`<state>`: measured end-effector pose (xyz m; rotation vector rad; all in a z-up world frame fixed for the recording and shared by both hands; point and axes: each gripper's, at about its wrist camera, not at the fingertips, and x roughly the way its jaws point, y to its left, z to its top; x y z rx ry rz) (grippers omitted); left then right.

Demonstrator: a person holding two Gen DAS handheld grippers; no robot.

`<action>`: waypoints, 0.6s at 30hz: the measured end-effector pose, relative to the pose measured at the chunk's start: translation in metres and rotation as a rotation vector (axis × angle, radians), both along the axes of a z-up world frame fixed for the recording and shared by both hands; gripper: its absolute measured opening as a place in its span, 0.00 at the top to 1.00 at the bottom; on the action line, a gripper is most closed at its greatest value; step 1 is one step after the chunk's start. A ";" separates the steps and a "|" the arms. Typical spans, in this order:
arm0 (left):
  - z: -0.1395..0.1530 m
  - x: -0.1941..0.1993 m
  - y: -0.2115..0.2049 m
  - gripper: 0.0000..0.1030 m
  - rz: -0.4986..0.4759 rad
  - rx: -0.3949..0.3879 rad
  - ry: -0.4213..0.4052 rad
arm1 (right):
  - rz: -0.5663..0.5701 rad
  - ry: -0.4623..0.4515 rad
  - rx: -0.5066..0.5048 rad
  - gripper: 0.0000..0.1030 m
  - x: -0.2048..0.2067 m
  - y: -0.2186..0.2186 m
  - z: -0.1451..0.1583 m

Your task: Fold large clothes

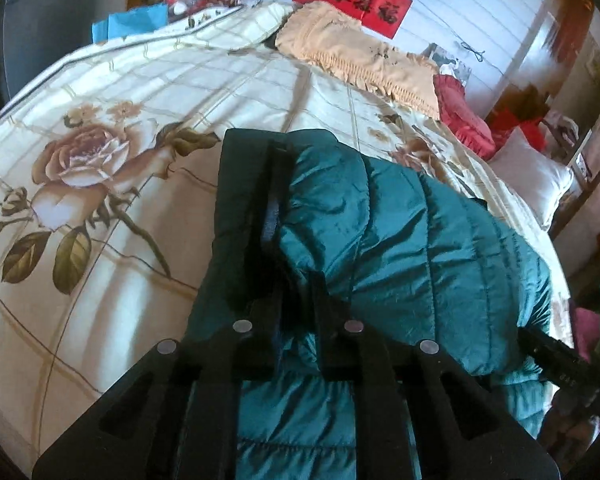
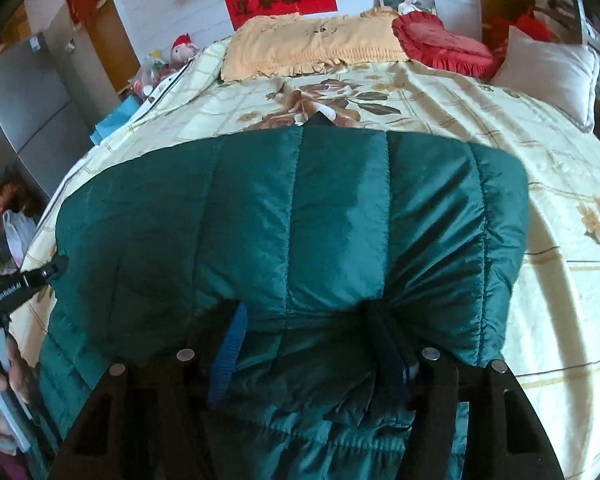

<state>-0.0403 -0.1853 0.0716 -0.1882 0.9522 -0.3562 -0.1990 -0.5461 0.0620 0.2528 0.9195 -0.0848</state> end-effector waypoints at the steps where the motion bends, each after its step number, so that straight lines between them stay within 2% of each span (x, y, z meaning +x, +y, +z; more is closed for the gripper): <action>1: 0.003 0.000 0.003 0.80 -0.003 -0.006 0.009 | -0.001 -0.012 0.007 0.41 -0.005 -0.002 0.007; 2: 0.009 -0.001 0.006 0.77 -0.006 -0.013 0.002 | -0.009 -0.033 0.019 0.41 -0.009 -0.006 0.014; 4: 0.021 -0.007 0.010 0.54 0.000 -0.010 -0.040 | -0.040 -0.095 0.040 0.41 -0.020 -0.016 0.031; 6: 0.038 -0.015 0.013 0.43 0.015 -0.024 -0.115 | -0.078 -0.136 0.036 0.41 -0.027 -0.029 0.046; 7: 0.044 -0.017 0.012 0.40 0.017 -0.033 -0.141 | -0.098 -0.139 0.028 0.41 -0.028 -0.036 0.051; 10: 0.052 -0.016 0.003 0.40 -0.007 -0.028 -0.166 | -0.116 -0.122 0.007 0.41 -0.017 -0.044 0.055; 13: 0.044 -0.007 -0.016 0.40 -0.022 0.009 -0.159 | -0.126 -0.104 -0.032 0.41 -0.001 -0.045 0.050; 18: 0.013 0.021 -0.042 0.40 -0.008 0.161 -0.122 | -0.155 -0.084 -0.048 0.41 0.026 -0.053 0.033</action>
